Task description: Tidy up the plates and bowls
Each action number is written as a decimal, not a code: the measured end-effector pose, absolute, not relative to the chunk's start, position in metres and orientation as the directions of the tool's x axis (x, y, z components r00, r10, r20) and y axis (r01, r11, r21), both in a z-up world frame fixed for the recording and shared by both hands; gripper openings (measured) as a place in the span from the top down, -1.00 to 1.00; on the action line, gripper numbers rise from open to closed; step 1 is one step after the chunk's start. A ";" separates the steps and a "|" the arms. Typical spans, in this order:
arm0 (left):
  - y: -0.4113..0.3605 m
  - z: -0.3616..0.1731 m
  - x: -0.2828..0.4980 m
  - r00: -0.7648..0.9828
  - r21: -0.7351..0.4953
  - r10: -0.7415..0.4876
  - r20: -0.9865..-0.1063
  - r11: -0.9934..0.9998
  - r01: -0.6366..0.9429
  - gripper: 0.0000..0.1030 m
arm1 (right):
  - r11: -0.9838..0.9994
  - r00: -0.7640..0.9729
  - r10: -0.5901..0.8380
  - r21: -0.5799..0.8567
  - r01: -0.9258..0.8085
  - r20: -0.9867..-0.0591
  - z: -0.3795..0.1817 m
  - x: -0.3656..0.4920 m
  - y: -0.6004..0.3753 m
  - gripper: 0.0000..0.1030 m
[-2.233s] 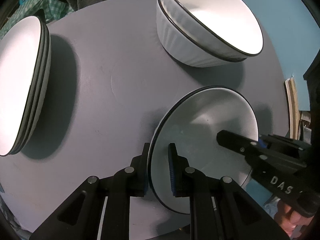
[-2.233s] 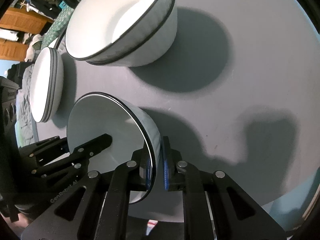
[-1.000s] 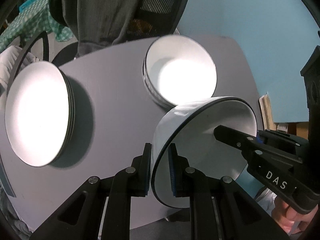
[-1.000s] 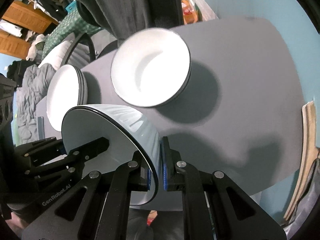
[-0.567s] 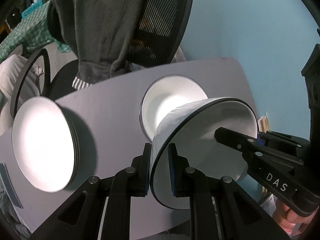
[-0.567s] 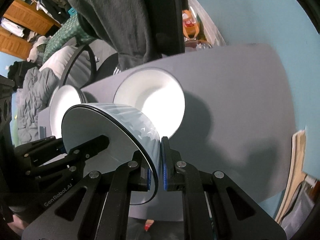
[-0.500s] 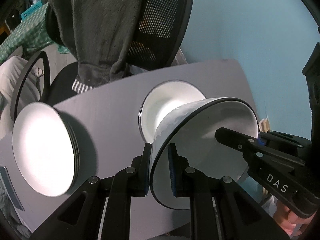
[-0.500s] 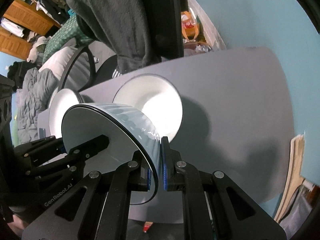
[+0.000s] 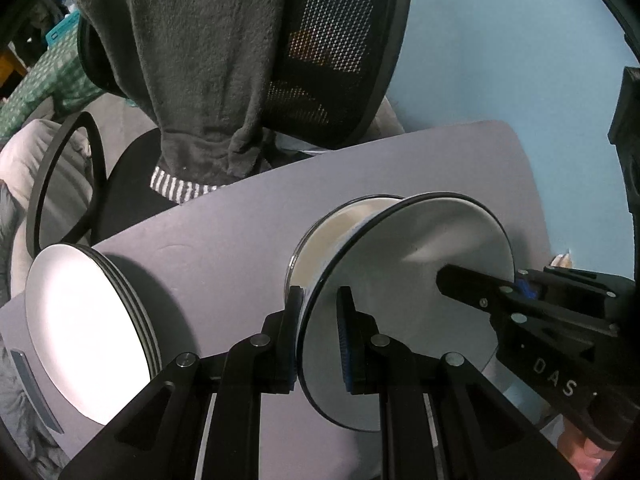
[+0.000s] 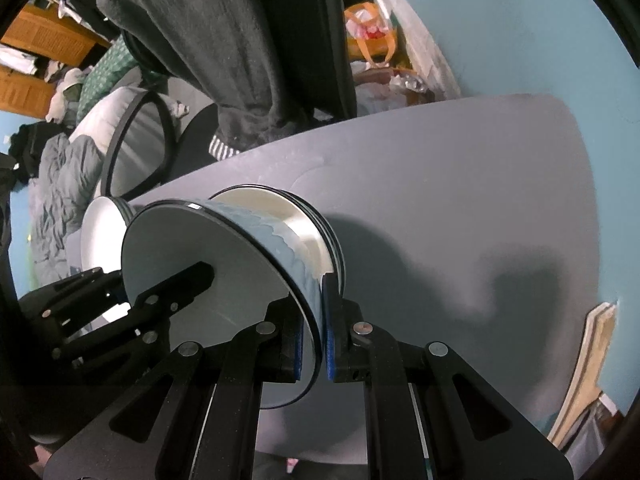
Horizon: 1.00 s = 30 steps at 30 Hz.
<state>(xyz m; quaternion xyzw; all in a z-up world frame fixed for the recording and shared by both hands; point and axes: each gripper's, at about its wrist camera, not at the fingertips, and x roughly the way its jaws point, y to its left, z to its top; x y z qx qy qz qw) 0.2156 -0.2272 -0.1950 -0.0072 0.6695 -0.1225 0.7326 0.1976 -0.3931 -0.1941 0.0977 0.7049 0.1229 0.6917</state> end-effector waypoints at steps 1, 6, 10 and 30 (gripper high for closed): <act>-0.226 -0.195 0.217 0.071 -0.183 -0.197 -0.978 0.969 0.164 0.70 | 0.950 -0.030 0.309 0.310 -0.030 -0.950 -0.196 0.198 -0.392 0.83; -0.225 -0.196 0.219 0.055 -0.192 -0.204 -0.977 0.965 0.178 0.70 | 0.944 -0.045 0.327 0.328 -0.021 -0.944 -0.199 0.203 -0.397 0.84; -0.226 -0.197 0.220 0.039 -0.191 -0.201 -0.979 0.965 0.180 0.70 | 0.939 -0.087 0.341 0.343 0.001 -0.936 -0.200 0.207 -0.399 0.81; -0.240 -0.177 0.225 0.067 -0.061 -0.086 -0.994 0.948 0.314 0.38 | 0.936 -0.103 0.351 0.349 0.037 -0.931 -0.195 0.205 -0.397 0.60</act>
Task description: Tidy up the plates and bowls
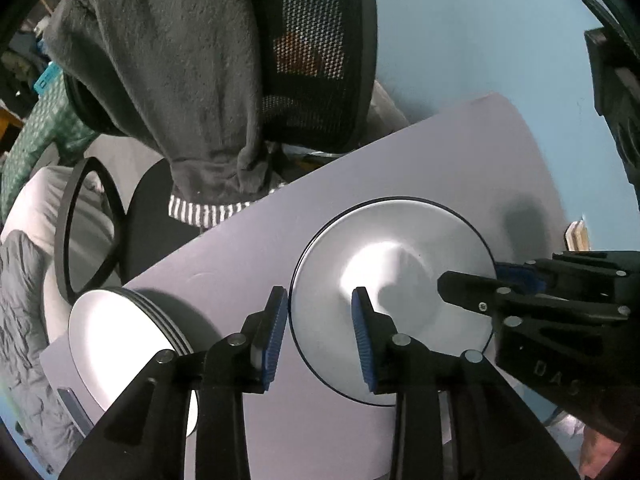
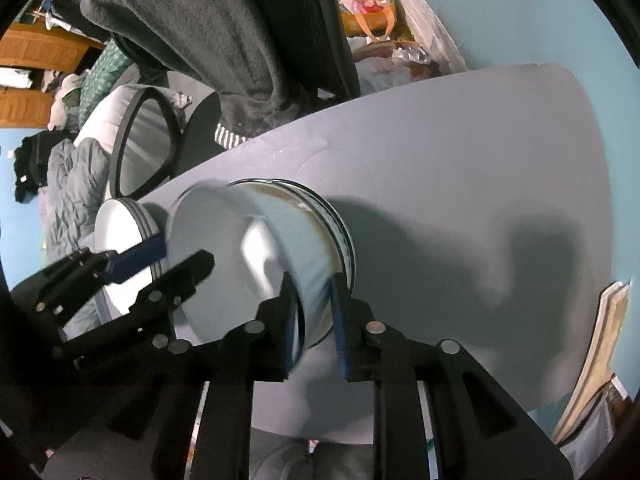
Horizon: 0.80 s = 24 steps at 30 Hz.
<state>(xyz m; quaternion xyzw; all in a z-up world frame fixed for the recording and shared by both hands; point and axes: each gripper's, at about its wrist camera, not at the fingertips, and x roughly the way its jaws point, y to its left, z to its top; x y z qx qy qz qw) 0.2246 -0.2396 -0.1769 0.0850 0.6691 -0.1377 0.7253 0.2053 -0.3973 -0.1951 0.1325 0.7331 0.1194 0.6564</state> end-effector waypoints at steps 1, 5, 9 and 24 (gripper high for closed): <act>-0.239 -0.178 0.225 0.059 -0.070 -0.093 -0.994 0.948 0.312 0.37 | 0.940 -0.098 0.342 0.340 0.033 -0.935 -0.194 0.205 -0.396 0.59; -0.237 -0.178 0.224 0.057 -0.078 -0.100 -0.993 0.949 0.305 0.37 | 0.946 -0.087 0.325 0.324 0.034 -0.942 -0.194 0.206 -0.397 0.58; -0.235 -0.178 0.224 0.054 -0.095 -0.115 -0.992 0.953 0.288 0.37 | 0.942 -0.073 0.335 0.334 0.022 -0.939 -0.188 0.206 -0.400 0.58; -0.200 -0.161 0.209 0.082 -0.184 -0.197 -0.977 0.973 0.139 -0.20 | 0.959 0.012 0.269 0.267 -0.098 -0.963 -0.157 0.207 -0.406 -0.08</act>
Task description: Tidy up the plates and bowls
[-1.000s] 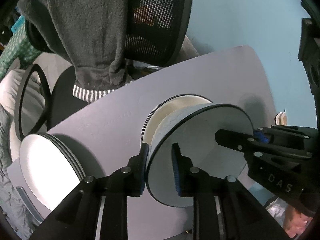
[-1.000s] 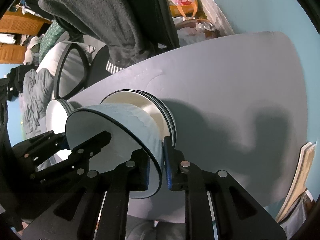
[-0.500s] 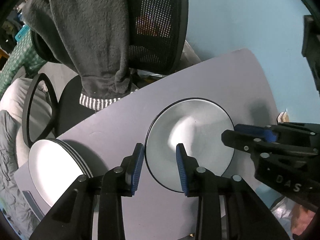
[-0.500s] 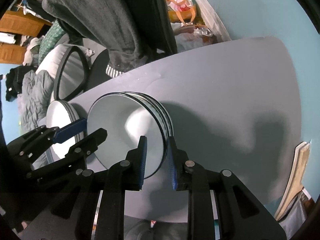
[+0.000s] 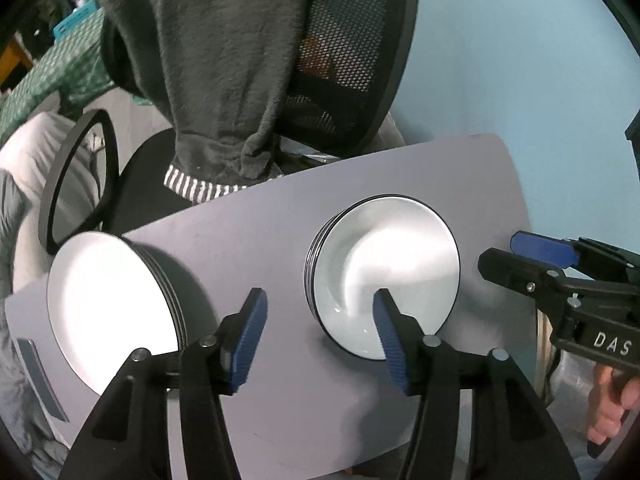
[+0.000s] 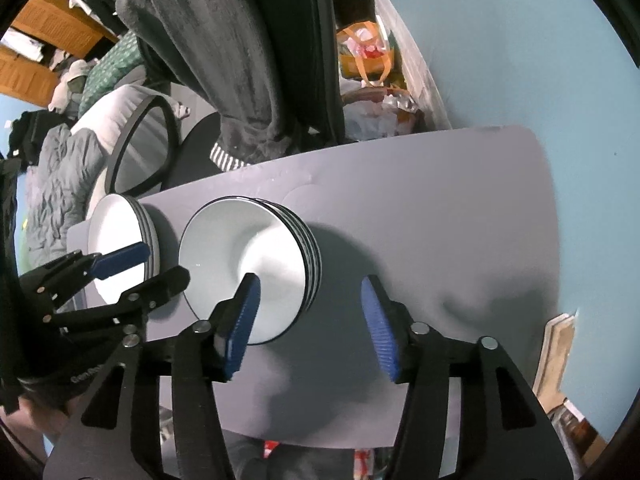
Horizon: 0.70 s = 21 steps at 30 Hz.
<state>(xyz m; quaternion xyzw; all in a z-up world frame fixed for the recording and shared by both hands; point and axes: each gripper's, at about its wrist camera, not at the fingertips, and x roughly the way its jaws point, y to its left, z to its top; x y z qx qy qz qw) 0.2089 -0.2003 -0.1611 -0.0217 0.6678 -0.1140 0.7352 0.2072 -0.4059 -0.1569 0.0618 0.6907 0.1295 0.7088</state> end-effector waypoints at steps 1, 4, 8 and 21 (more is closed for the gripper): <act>-0.199 -0.162 0.208 0.087 -0.181 -0.193 -0.977 0.975 0.131 -0.23 | 0.958 0.012 0.269 0.266 -0.106 -0.963 -0.157 0.208 -0.406 -0.10; -0.197 -0.168 0.209 0.085 -0.168 -0.179 -0.980 0.979 0.117 -0.24 | 0.959 0.007 0.257 0.255 -0.123 -0.966 -0.162 0.213 -0.405 -0.13; -0.191 -0.181 0.211 0.059 -0.190 -0.193 -0.979 0.980 0.059 -0.24 | 0.955 -0.013 0.264 0.263 -0.137 -0.965 -0.172 0.221 -0.403 -0.13; -0.183 -0.223 0.209 -0.001 -0.265 -0.267 -0.964 0.956 -0.125 -0.24 | 0.923 -0.095 0.319 0.332 -0.194 -0.943 -0.218 0.238 -0.389 -0.13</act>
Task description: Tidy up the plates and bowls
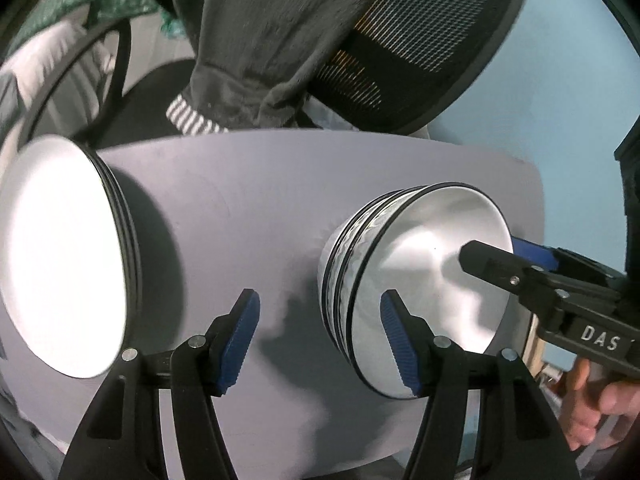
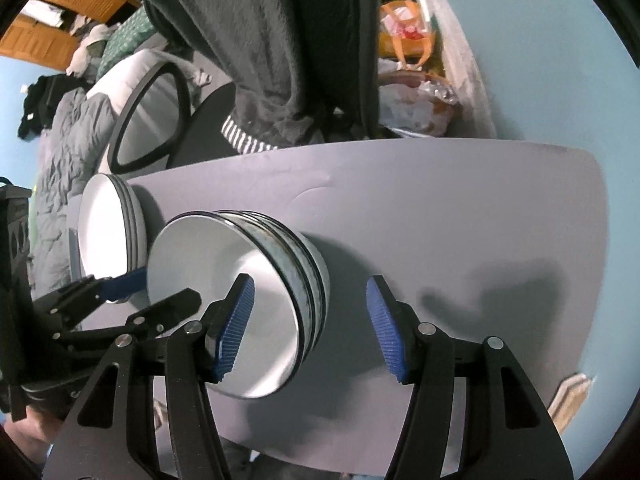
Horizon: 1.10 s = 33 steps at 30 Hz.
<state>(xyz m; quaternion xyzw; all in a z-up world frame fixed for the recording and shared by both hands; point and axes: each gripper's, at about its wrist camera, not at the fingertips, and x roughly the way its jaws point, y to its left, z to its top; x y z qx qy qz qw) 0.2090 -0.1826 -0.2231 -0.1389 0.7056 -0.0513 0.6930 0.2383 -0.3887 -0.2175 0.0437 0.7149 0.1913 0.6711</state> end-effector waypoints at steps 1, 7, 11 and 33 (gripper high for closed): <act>-0.182 -0.226 0.209 -0.004 -0.272 -0.275 -0.961 0.953 -0.136 -0.24 | 0.922 -0.101 0.317 0.332 -0.201 -0.943 -0.221 0.240 -0.387 -0.14; -0.184 -0.236 0.209 -0.026 -0.270 -0.278 -0.960 0.948 -0.168 -0.24 | 0.904 -0.138 0.332 0.357 -0.235 -0.933 -0.235 0.246 -0.382 -0.13; -0.186 -0.243 0.210 -0.035 -0.266 -0.276 -0.960 0.947 -0.182 -0.24 | 0.895 -0.154 0.333 0.363 -0.260 -0.930 -0.243 0.250 -0.380 -0.13; -0.175 -0.240 0.198 -0.038 -0.355 -0.371 -0.928 0.910 -0.214 0.46 | 0.862 -0.182 0.318 0.364 -0.354 -0.931 -0.242 0.237 -0.358 0.43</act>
